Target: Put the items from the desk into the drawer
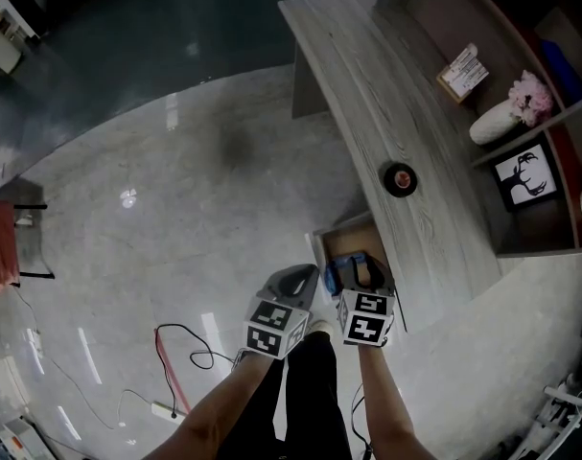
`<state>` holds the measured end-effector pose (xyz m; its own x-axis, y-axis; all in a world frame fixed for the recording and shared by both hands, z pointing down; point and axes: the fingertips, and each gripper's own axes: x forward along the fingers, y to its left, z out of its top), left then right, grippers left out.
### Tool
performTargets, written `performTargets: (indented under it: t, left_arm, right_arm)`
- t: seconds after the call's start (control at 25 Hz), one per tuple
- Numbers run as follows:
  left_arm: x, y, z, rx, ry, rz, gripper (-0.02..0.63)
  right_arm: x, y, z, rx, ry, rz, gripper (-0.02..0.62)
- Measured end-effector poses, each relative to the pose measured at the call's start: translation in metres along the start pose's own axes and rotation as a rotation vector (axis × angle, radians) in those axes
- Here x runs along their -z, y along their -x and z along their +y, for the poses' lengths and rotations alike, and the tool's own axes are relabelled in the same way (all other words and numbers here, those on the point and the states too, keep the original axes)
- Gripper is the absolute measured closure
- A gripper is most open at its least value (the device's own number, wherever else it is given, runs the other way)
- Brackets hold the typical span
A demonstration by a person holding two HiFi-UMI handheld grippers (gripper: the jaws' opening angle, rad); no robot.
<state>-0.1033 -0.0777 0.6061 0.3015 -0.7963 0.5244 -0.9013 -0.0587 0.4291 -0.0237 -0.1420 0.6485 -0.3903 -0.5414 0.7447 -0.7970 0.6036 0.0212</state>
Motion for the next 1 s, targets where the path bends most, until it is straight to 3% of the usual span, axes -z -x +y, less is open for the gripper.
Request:
performTargets:
  t: [0.24,0.56,1.0]
  left_arm:
    - [-0.002,0.003,-0.006,0.004,-0.010,-0.006,0.597]
    - [-0.007,0.007,-0.021,0.014,-0.034,-0.017,0.597]
    - [-0.022,0.015,-0.050,0.043,-0.074,-0.046,0.597]
  right_arm:
    - [0.000,0.010,-0.001,0.001,-0.009,-0.014,0.469]
    - [0.000,0.028,-0.004,-0.007,-0.051,-0.043,0.546]
    - [-0.003,0.065,-0.015,-0.001,-0.096,-0.103,0.583]
